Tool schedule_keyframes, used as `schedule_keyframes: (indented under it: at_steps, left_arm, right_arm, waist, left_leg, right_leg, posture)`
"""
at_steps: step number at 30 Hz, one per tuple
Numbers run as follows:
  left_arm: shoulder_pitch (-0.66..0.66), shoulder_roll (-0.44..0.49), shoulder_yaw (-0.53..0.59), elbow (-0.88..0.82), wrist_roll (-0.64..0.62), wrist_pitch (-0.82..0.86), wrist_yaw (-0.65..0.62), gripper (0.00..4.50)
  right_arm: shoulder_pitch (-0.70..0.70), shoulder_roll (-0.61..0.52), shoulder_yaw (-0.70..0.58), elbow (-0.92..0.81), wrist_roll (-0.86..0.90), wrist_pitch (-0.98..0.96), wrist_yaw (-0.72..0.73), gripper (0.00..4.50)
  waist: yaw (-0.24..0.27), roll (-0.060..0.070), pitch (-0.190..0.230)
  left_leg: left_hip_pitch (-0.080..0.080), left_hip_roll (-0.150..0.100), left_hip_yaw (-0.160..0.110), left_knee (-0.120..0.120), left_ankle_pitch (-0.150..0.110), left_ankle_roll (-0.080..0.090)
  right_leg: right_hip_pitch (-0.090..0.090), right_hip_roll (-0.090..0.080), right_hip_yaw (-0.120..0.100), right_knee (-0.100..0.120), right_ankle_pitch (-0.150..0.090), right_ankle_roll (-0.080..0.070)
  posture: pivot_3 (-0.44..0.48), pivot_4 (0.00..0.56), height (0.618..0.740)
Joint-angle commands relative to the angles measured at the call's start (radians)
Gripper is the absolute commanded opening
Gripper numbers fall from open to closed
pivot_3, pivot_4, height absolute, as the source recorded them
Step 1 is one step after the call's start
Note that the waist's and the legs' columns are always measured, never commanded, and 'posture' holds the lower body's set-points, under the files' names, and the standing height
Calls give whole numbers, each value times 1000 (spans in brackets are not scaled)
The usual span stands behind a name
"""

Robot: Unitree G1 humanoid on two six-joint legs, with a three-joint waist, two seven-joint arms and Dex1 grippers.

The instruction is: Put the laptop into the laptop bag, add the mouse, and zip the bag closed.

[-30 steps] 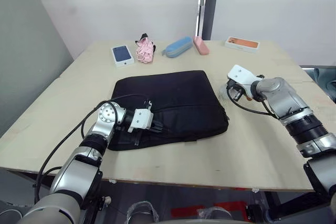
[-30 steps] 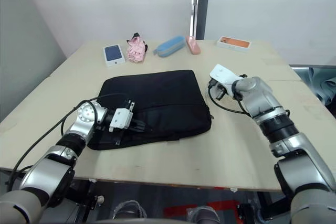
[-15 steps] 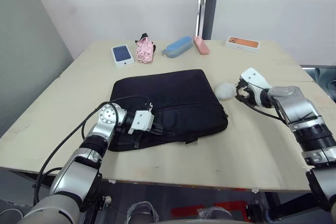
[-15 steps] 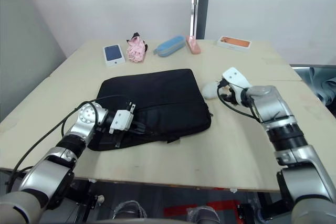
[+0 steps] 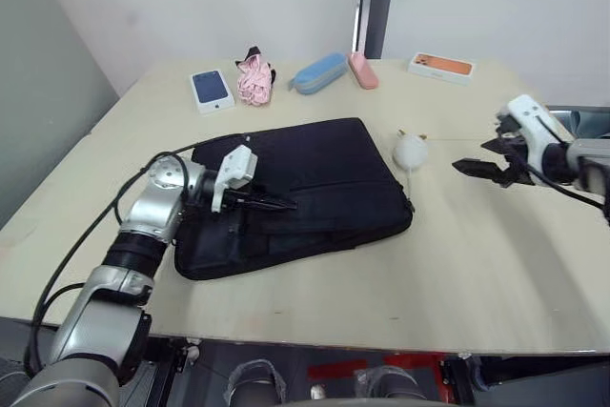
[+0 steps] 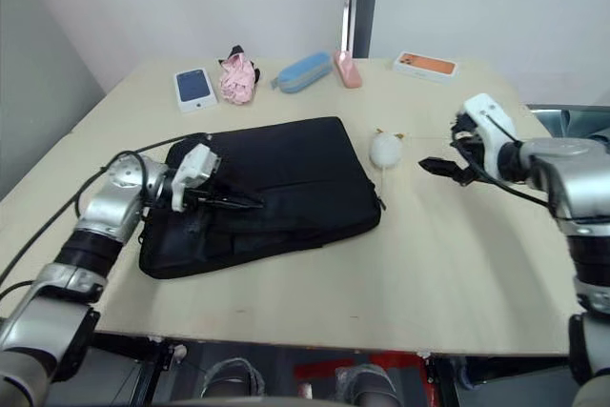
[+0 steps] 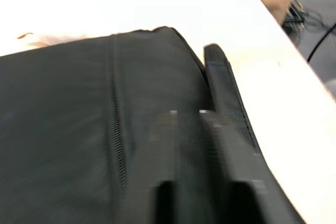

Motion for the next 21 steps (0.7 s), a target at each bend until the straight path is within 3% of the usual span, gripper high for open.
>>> schedule_keyframes:
  at_steps: [1,6,13,21]
  left_arm:
    - [16,73,112,-88,-72,94,50,2623]
    - [116,282,246,-124,-100,234,64,4364]
    - [376,563,373,-84,-79,352,-4,4442]
    - [608,575,653,-49,-112,428,33,4442]
  right_arm:
    - [49,-45,-119,-60,81,4,49,4500]
    - [212,-70,-274,-123,212,-46,189,4500]
    - [333,-85,-322,-95,246,-166,260,4500]
    - [343,-118,-306,4,251,-254,300,4500]
  waist:
    - [0,0,0]
    - [-4,-1,1]
    - [-7,-2,1]
    - [-3,-4,2]
  left_leg:
    - [0,0,0,0,0,0]
    - [2,0,1,4,-2,0]
    - [4,1,1,9,-7,-5]
    - [3,0,0,11,-7,-4]
  right_leg:
    - [0,0,0,0,-1,-2]
    - [2,-1,2,2,-4,-7]
    - [3,-2,2,5,-4,-7]
    - [5,-3,1,5,-4,-7]
  posture:
    - [0,150,740]
    - [0,150,740]
    - [0,150,740]
    - [0,150,740]
